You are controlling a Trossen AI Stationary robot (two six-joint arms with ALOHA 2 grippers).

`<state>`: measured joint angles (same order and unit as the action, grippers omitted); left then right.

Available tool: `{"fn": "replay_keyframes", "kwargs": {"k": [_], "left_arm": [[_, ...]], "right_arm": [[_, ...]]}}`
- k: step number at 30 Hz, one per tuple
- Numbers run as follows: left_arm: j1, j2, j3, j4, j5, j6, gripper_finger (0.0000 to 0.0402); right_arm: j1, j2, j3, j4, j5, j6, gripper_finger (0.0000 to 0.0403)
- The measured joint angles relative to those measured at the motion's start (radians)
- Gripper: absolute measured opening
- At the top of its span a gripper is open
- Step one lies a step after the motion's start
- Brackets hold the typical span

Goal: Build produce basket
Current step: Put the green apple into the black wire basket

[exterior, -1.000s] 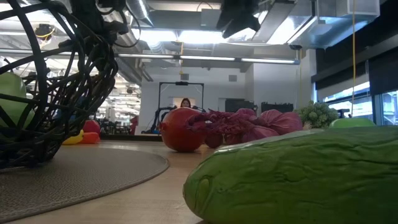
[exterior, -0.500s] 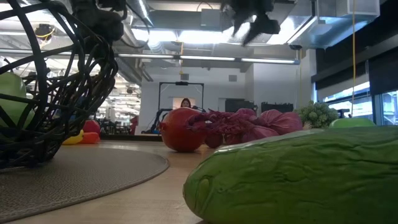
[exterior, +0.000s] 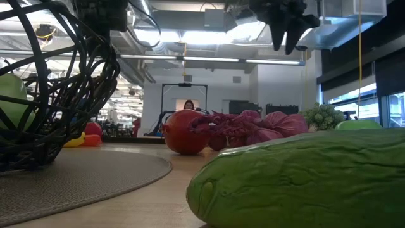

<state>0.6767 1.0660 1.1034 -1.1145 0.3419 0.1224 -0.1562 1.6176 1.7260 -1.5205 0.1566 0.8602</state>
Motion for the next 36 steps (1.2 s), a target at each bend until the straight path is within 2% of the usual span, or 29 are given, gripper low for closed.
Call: {"fn": "replay_keyframes", "kwargs": {"k": [2, 7, 12, 17, 24, 30, 36], "left_arm": [[-0.013, 0.0, 0.0, -0.007, 0.01, 0.029, 0.0063], [-0.056, 0.0, 0.0, -0.008, 0.051, 0.245, 0.0063], [-0.098, 0.0, 0.0, -0.008, 0.062, 0.402, 0.0063], [-0.135, 0.0, 0.0, -0.007, 0.062, 0.404, 0.0063], [-0.161, 0.0, 0.0, -0.006, 0.061, 0.403, 0.0063], [-0.185, 0.0, 0.0, 0.019, 0.059, 0.403, 0.0063], [-0.223, 0.0, 0.0, 0.043, 0.057, 0.403, 0.0063]], "right_arm": [[0.007, 0.0, 0.0, -0.011, -0.005, 0.071, 0.0182], [0.011, 0.0, 0.0, -0.03, -0.059, 0.131, 0.0182], [0.019, 0.0, -0.003, -0.049, -0.047, 0.212, 0.0182], [0.081, -0.01, -0.008, -0.051, -0.045, 0.221, 0.0182], [0.208, -0.07, -0.024, -0.049, -0.037, 0.329, 0.0182], [0.245, -0.167, -0.182, -0.053, -0.054, 0.43, 0.0182], [0.238, -0.278, -0.366, -0.036, -0.105, 0.436, 0.0182]]}}
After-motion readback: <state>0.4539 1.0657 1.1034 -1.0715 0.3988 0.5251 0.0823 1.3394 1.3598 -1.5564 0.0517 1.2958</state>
